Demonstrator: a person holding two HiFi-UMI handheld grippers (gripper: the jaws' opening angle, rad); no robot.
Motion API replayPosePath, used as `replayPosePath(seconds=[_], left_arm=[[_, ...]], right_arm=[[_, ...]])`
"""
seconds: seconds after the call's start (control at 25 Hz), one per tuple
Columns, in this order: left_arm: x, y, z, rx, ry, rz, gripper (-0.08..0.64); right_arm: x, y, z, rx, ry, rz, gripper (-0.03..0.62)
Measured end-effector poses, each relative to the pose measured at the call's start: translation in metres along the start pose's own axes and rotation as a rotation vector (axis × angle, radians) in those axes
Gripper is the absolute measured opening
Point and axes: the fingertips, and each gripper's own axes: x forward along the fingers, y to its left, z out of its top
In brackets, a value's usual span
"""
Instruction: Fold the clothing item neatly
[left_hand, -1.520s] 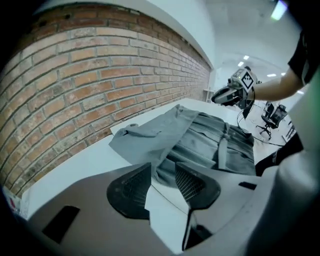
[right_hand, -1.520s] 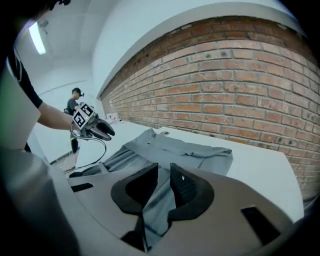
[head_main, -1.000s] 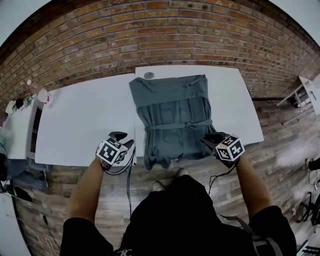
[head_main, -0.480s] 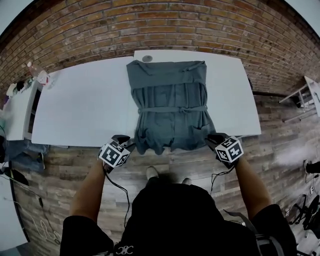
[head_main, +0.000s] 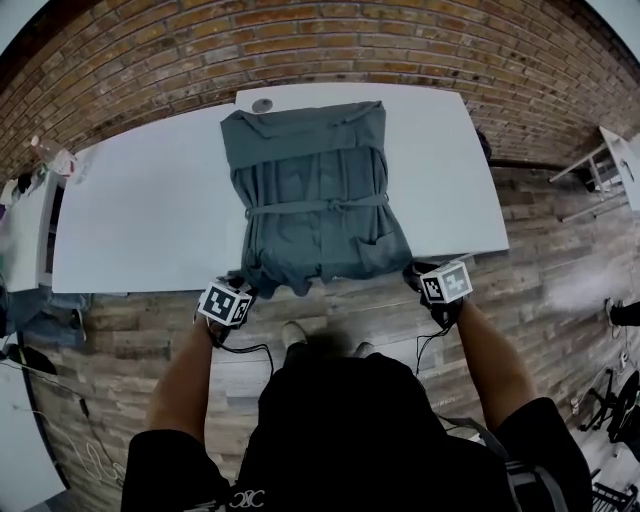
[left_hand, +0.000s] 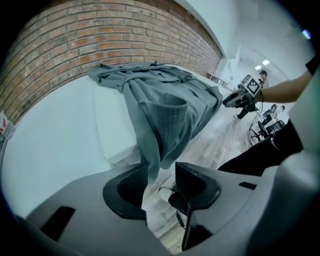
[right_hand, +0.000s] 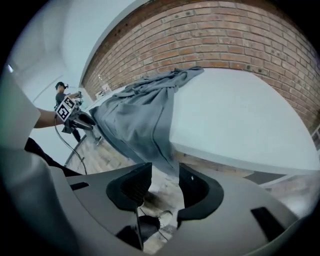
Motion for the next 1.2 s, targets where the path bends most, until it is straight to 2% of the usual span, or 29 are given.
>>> replayPosePath(seconds=[0.12, 0.36, 0.56, 0.8, 0.84, 0.88, 0.92, 1.04, 1.2], left_arm=[[0.007, -0.001, 0.002, -0.042, -0.019, 0.007, 0.150], [0.035, -0.008, 0.002, -0.068, -0.022, 0.008, 0.154], [0.058, 0.002, -0.003, -0.142, -0.032, 0.026, 0.175], [0.064, 0.012, 0.009, -0.149, -0.135, 0.059, 0.187], [0.062, 0.013, 0.010, -0.157, -0.146, 0.069, 0.162], [0.060, 0.013, 0.009, -0.159, -0.153, 0.075, 0.072], [0.057, 0.010, 0.008, -0.153, -0.159, 0.076, 0.046], [0.049, -0.004, -0.003, -0.127, -0.156, 0.052, 0.041], [0.027, -0.021, -0.012, -0.137, -0.166, -0.029, 0.040]], right_arm=[[0.013, -0.004, -0.006, 0.017, 0.018, 0.008, 0.173], [0.045, -0.013, -0.010, 0.017, 0.022, 0.028, 0.173], [0.062, -0.007, -0.004, -0.035, 0.010, 0.084, 0.173], [0.068, -0.003, -0.008, -0.086, 0.027, 0.116, 0.170], [0.067, 0.000, -0.008, -0.108, 0.030, 0.127, 0.122], [0.065, 0.003, -0.008, -0.130, 0.032, 0.135, 0.053], [0.063, 0.007, -0.009, -0.148, 0.034, 0.144, 0.028], [0.054, 0.018, -0.014, -0.167, 0.040, 0.188, 0.025], [0.036, 0.036, -0.017, -0.200, 0.030, 0.243, 0.025]])
